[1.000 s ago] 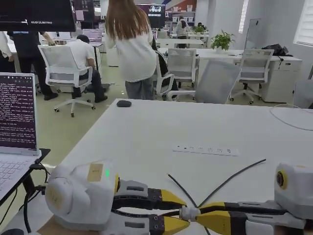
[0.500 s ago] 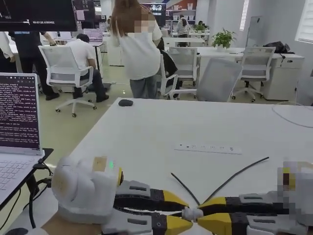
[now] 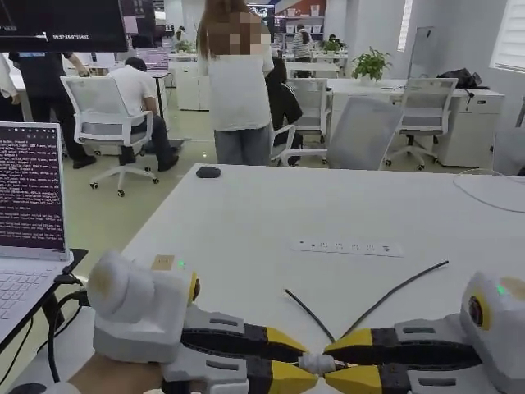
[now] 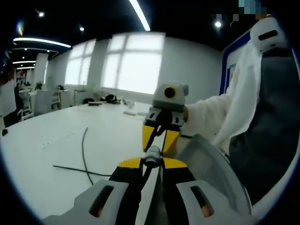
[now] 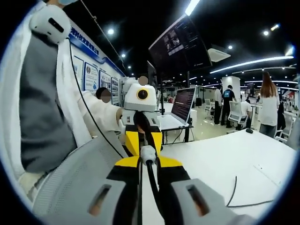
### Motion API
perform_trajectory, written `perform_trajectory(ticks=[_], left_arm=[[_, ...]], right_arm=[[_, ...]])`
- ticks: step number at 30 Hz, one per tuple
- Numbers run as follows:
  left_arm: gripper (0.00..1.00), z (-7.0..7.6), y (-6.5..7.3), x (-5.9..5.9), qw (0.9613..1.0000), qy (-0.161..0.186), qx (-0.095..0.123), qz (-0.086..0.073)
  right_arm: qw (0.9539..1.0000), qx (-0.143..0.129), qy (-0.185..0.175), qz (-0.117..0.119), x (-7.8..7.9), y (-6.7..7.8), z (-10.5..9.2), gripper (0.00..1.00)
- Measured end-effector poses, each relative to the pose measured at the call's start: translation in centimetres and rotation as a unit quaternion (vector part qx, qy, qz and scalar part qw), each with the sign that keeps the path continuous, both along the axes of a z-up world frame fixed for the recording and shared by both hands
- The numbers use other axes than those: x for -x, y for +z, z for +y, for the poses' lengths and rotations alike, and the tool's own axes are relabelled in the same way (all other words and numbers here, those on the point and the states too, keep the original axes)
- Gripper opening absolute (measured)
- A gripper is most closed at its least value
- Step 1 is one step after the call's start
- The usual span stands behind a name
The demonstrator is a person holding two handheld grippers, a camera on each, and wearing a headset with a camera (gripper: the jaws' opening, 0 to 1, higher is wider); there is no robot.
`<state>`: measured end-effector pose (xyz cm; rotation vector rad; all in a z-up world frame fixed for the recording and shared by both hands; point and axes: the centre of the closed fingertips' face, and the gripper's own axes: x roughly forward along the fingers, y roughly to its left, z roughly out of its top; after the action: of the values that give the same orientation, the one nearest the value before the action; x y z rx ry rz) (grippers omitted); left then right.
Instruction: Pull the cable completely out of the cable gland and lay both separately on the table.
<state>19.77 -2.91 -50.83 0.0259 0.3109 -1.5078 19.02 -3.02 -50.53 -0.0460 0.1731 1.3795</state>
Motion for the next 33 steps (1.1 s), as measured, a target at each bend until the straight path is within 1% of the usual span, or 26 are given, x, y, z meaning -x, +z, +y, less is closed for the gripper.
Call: perform_trajectory(ticks=[1,2,3,4,6,8,11,13,14,15,16,18,19,20,21,22,23,25,27,29,30,31,32,33], left_arm=[[0.16,0.0,0.1,-0.1,1.0,0.002,0.002,-0.002],[0.16,0.1,0.2,-0.2,1.0,0.004,0.005,-0.007],[0.16,0.1,0.2,-0.3,0.9999,0.006,0.006,-0.01],[0.16,0.2,0.3,-0.4,0.9999,0.008,0.007,-0.012],[0.16,0.4,0.4,-0.3,0.9999,0.007,0.007,-0.013],[0.16,0.4,0.3,-0.1,0.9998,0.003,0.003,-0.022],[0.16,0.4,0.1,0.2,0.9995,0.001,-0.002,-0.03],[0.16,0.5,0.1,0.2,0.9995,0.001,-0.002,-0.031],[0.16,0.5,0.0,0.3,0.9995,0.001,-0.002,-0.031],[0.16,0.5,0.0,0.4,0.9994,0.001,-0.001,-0.033],[0.16,0.4,0.0,0.4,0.9994,0.001,-0.001,-0.036],[0.16,0.3,0.3,0.4,0.9988,0.002,0.006,-0.048],[0.16,0.3,0.3,0.4,0.9988,-0.001,0.006,-0.049],[0.16,0.4,0.5,0.4,0.9985,-0.001,0.01,-0.054],[0.16,0.3,0.7,0.3,0.9981,0.0,0.017,-0.06],[0.17,0.4,1.0,0.1,0.9972,0.004,0.026,-0.07],[0.17,0.4,1.2,0.0,0.9967,0.006,0.029,-0.075],[0.18,0.2,1.4,0.0,0.9957,0.002,0.037,-0.085],[0.22,-0.4,1.3,0.3,0.9951,-0.011,0.035,-0.092],[0.27,-1.0,1.2,0.6,0.9946,-0.024,0.036,-0.095],[0.27,-1.2,1.2,0.7,0.9945,-0.026,0.04,-0.093],[0.26,-1.3,1.3,0.7,0.9946,-0.027,0.043,-0.091],[0.23,-1.5,1.4,0.7,0.9949,-0.027,0.05,-0.084],[0.21,-1.5,1.6,0.7,0.9944,-0.027,0.057,-0.084]], right_arm=[[1.0,-0.004,-0.005,0.006,-0.1,0.1,-0.1,0.12],[1.0,-0.007,-0.005,0.005,-0.2,0.1,-0.1,0.12],[0.9999,-0.007,-0.009,-0.002,-0.3,0.1,-0.2,0.12],[0.9999,-0.005,-0.011,-0.004,-0.3,0.1,-0.3,0.12],[0.9999,0.01,-0.012,-0.003,-0.2,-0.5,-0.6,0.11],[0.9998,0.014,-0.012,-0.004,-0.1,-0.6,-0.6,0.11],[0.9997,0.018,-0.012,-0.011,0.0,-0.8,-0.5,0.07],[0.9996,0.023,-0.011,-0.012,0.2,-0.9,-0.4,0.06],[0.9996,0.026,-0.009,-0.009,0.3,-1.1,-0.4,0.05],[0.9996,0.028,-0.006,0.001,0.4,-1.2,-0.3,0.04],[0.9994,0.033,-0.004,0.003,0.5,-1.4,-0.3,0.04],[0.9991,0.041,0.002,-0.012,0.8,-1.5,-0.2,0.02],[0.9991,0.04,0.0,-0.013,0.9,-1.4,-0.3,0.02],[0.9993,0.035,-0.003,-0.014,0.8,-1.2,-0.4,0.02],[0.9996,0.022,-0.01,-0.014,0.6,-0.7,-0.5,0.01],[0.9997,0.013,-0.015,-0.013,0.4,-0.4,-0.6,0.01],[0.9998,0.007,-0.017,-0.011,0.4,-0.2,-0.8,0.01],[0.9999,0.005,-0.015,-0.008,0.5,0.1,-0.9,0.01],[0.9999,0.001,-0.008,-0.011,0.8,0.4,-0.9,0.01],[0.9999,-0.006,-0.002,-0.014,0.9,0.7,-0.8,0.01],[0.9999,-0.005,-0.001,-0.014,0.9,0.7,-0.8,0.01],[0.9999,-0.004,0.001,-0.014,1.0,0.7,-0.8,0.01],[0.9999,-0.002,0.006,-0.014,1.0,0.6,-0.7,0.01],[0.9999,-0.002,0.009,-0.014,1.1,0.6,-0.7,0.01]])
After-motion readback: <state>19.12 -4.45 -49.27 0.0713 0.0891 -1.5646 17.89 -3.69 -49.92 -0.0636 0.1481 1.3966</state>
